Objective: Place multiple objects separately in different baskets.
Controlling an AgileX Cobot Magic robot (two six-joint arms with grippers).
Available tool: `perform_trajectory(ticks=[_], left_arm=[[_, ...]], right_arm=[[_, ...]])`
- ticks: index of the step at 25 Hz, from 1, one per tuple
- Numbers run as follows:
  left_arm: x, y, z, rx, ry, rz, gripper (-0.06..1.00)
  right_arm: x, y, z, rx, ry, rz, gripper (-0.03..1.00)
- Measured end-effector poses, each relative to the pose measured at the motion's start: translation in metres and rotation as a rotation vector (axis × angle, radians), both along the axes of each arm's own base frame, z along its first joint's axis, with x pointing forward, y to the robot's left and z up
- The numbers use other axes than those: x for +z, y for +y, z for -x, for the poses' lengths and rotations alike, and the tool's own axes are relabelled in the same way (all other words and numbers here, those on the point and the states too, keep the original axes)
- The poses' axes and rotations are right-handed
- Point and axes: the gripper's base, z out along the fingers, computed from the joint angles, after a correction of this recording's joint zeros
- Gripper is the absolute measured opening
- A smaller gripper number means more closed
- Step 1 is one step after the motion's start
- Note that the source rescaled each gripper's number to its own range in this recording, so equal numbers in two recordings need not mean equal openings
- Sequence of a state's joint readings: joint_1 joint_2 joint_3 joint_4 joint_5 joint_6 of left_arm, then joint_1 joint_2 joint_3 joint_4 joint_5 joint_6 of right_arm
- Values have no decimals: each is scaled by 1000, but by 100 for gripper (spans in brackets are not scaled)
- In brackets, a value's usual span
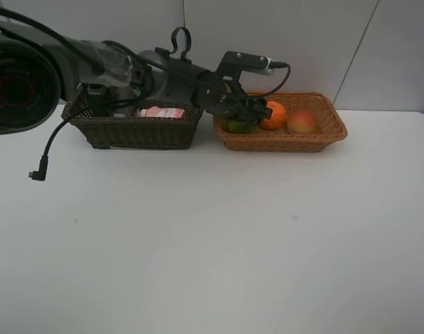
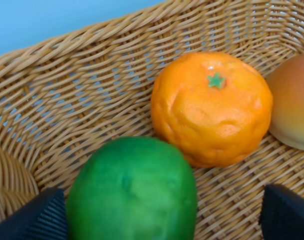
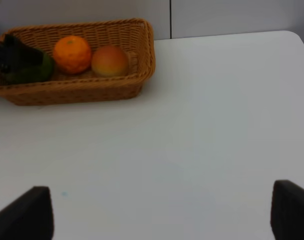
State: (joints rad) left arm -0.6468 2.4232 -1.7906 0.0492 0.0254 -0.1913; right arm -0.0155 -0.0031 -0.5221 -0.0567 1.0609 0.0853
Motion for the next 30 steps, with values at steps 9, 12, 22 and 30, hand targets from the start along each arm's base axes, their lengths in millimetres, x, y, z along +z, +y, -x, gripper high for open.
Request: perform_trajectory(ticks=[9, 12, 22, 30], left_arm=[[39, 7, 8, 8, 69, -54, 100], [68, 13, 16, 2, 105, -97, 100], [125, 81, 56, 83, 363, -270, 100], [146, 182, 94, 275, 431, -235, 100]], right_arm=[[0, 0, 0, 0, 0, 0, 88], [0, 0, 0, 0, 0, 0, 88], [0, 0, 0, 0, 0, 0, 88], [0, 0, 0, 0, 0, 0, 88]])
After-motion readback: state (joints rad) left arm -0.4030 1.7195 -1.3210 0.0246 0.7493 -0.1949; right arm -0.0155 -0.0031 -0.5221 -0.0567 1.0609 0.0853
